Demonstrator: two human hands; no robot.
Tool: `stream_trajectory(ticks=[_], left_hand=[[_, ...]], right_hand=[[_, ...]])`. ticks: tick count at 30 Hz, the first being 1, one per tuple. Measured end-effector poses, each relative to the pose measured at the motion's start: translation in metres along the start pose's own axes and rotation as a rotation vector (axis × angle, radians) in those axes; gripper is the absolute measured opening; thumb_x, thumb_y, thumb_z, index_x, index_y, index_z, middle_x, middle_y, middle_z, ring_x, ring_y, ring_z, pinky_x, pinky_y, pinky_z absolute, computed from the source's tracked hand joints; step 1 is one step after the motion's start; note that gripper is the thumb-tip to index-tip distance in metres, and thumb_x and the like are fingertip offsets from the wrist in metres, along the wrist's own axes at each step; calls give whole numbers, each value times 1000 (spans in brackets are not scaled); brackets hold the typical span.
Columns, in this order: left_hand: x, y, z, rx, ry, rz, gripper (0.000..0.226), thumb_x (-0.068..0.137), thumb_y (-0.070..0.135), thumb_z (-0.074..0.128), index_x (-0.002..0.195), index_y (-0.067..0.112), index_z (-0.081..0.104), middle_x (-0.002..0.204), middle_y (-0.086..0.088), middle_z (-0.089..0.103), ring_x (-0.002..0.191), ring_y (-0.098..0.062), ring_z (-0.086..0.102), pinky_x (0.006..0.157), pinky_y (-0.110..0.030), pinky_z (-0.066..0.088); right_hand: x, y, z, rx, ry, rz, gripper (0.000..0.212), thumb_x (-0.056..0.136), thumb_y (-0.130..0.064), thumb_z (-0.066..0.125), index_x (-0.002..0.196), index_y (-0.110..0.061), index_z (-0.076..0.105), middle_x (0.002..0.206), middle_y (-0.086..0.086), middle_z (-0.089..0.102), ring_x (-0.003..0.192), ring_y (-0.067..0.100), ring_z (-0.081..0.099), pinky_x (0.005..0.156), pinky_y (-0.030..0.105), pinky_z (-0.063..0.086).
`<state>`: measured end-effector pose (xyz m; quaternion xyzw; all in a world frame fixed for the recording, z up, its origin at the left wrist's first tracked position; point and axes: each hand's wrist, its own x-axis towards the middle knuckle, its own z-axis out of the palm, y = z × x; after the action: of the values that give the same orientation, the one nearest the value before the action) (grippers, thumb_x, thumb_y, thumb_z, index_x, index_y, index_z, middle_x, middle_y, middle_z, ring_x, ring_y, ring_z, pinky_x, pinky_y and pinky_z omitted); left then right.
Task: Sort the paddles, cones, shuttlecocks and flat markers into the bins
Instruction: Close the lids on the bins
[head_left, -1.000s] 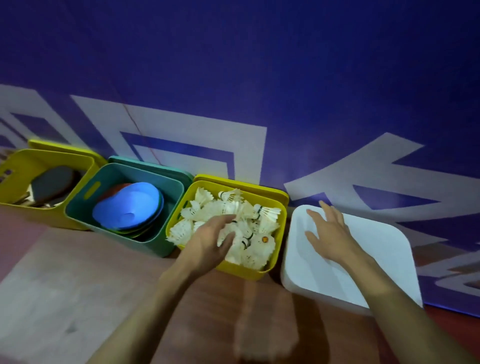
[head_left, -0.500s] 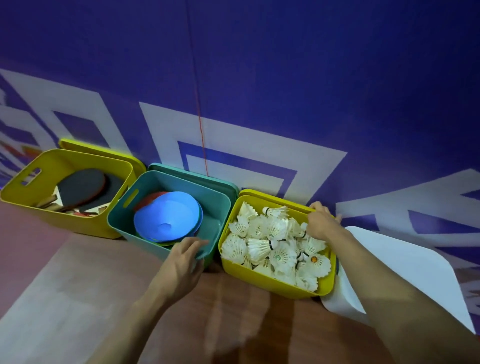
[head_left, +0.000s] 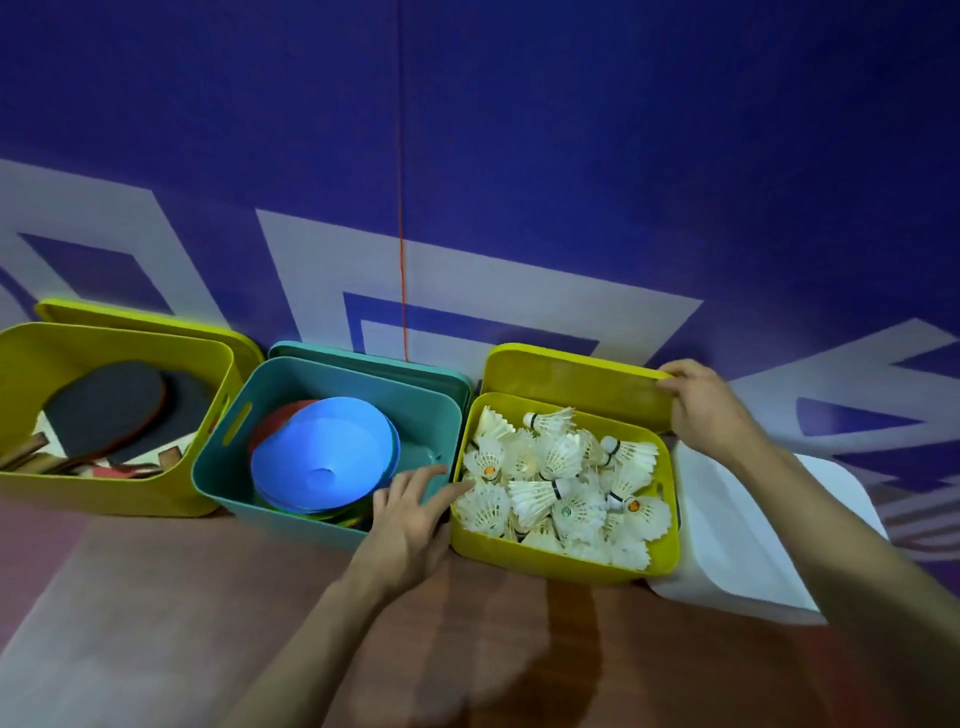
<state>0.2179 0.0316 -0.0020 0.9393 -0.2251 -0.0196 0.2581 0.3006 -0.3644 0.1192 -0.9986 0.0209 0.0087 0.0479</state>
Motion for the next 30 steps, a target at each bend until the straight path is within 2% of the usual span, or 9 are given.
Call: stream_trajectory(ticks=[4,8,12,14,17,21,26,28,30], left_hand=[[18,2,-19,-194,161,-24,58,87,22,53,141,41,42,132,8,46,114,-21,47,87,-41,42],[30,2,-43,-227,284,15,67,84,23,49,150,30,36,129,4,49,110,-22,49,96,-40,42],[39,6,-59,-196,280,22,76,85,22,54,155,32,25,138,2,46,117,-24,47,104,-38,39],[42,8,-59,-147,229,58,80,85,24,56,156,36,20,145,2,43,124,-26,46,106,-43,39],[46,12,-54,1,108,149,88,82,30,60,156,42,13,155,4,35,130,-29,42,99,-51,45],[58,29,-51,239,-134,192,91,83,36,63,155,47,8,164,6,19,144,-29,25,103,-48,43],[78,47,-45,388,-395,212,79,89,14,50,153,47,20,164,3,20,147,-35,23,110,-48,38],[77,48,-42,417,-485,227,78,90,10,47,154,44,20,165,1,17,148,-39,19,113,-48,33],[73,47,-40,394,-533,217,78,91,9,47,155,43,17,166,0,13,149,-40,12,117,-49,27]], right_hand=[[-39,-5,-32,62,194,-35,33,90,0,45,110,-2,73,128,10,58,113,34,54,103,41,45],[-80,-20,-28,37,223,-88,29,91,1,52,113,-5,70,127,6,54,115,32,50,104,39,42],[-121,-40,10,67,189,-114,25,93,-8,52,112,-10,68,133,5,49,121,30,43,106,45,41],[-140,-49,31,107,191,-105,27,93,-17,45,106,-10,69,133,6,48,122,30,41,105,46,41],[-162,-54,56,180,222,-100,37,90,-26,39,97,-11,72,130,2,50,116,25,43,101,41,41],[-173,-55,77,247,241,-34,35,88,-25,44,94,-12,76,127,-1,54,115,22,47,100,42,44],[-175,-57,88,309,334,6,26,87,-24,47,81,-19,72,115,0,55,106,21,52,95,36,44],[-176,-52,92,307,363,39,20,88,-20,48,76,-19,65,109,2,55,110,21,53,96,34,42],[-175,-45,98,230,335,56,15,90,-20,46,79,-20,57,110,4,56,117,26,52,99,39,39]])
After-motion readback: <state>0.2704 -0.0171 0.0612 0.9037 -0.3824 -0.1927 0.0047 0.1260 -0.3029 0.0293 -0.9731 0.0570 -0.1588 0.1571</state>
